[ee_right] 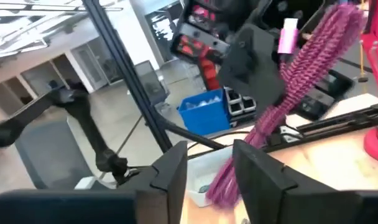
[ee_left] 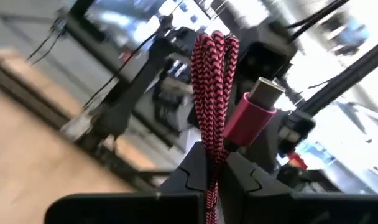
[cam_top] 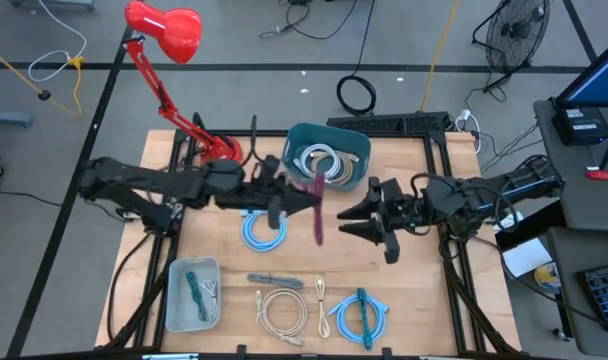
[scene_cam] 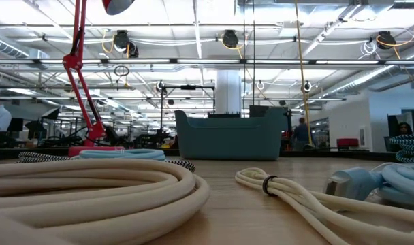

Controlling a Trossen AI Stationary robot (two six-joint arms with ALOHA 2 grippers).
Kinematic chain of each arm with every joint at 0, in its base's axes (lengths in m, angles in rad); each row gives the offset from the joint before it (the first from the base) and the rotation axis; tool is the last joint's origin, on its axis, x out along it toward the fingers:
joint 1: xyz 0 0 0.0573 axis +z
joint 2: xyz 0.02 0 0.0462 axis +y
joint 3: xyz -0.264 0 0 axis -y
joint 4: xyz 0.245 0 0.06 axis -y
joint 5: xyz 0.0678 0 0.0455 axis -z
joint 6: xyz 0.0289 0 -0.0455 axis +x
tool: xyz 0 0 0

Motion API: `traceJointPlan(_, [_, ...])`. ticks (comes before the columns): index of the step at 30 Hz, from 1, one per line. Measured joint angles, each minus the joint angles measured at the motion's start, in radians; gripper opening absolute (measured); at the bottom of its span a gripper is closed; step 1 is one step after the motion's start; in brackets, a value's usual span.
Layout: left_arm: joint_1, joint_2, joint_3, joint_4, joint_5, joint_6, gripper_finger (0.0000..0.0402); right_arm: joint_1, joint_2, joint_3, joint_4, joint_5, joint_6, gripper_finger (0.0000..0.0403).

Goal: Pick & Place USB Port
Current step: Put the red charger cable into the gray bin

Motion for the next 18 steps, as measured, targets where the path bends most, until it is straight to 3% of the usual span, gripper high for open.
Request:
traceJointPlan(7, [-0.053, -0.140, 0.000, -0.387, -0.015, -0.180, 0.0012, 0.005, -0.004, 0.001, -0.081, 0.032, 0.002, 0.0145])
traceJointPlan(18, [-0.270, -0.201, 0.000, -0.997, -0.100, -0.699, 0.0012, 0.003, -0.003, 0.001, -0.084, 0.041, -0.039, 0.0140])
